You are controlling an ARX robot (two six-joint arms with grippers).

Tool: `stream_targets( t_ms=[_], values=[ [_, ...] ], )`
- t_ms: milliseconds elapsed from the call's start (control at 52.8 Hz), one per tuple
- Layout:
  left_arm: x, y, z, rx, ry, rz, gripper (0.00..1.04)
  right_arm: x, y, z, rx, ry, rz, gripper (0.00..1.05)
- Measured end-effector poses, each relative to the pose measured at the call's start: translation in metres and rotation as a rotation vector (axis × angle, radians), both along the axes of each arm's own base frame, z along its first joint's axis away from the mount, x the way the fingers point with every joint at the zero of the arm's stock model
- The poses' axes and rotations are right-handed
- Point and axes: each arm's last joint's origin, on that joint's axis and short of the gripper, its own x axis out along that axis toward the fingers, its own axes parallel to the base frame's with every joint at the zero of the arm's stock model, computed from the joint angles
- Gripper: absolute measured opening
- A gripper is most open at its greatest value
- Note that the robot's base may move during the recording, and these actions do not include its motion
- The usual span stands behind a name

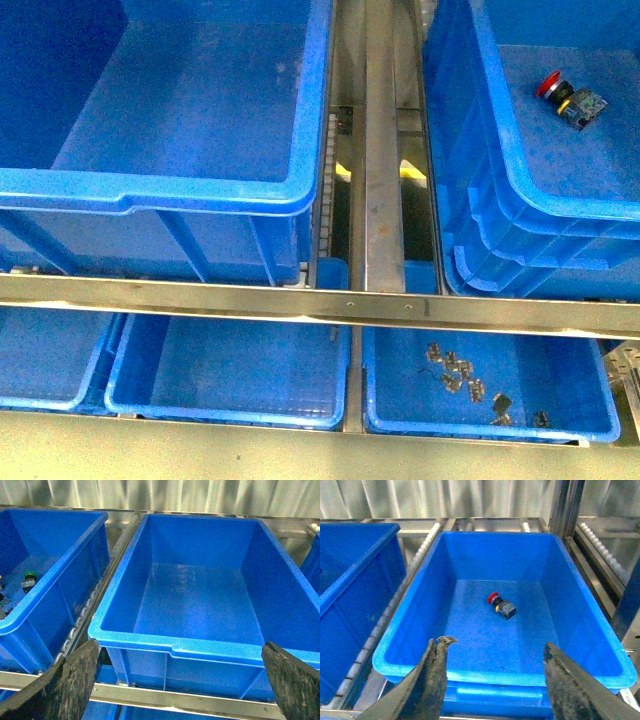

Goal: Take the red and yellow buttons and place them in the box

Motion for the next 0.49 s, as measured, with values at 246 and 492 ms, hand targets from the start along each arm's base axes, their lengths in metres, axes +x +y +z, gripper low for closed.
stream_targets(
  t_ms=[246, 492],
  values=[
    [0.0000, 0.0000, 0.0000, 0.000, 0.000, -0.002, 0.97, 0.0000, -0.0001, 0.0000, 0.000, 0.000, -0.006, 0.99],
    [0.0000, 0.0001, 0.0000, 0.000, 0.000, 0.000, 0.97, 0.0000, 0.0000, 0.0000, 0.000, 0.000, -0.002, 0.98]
  ],
)
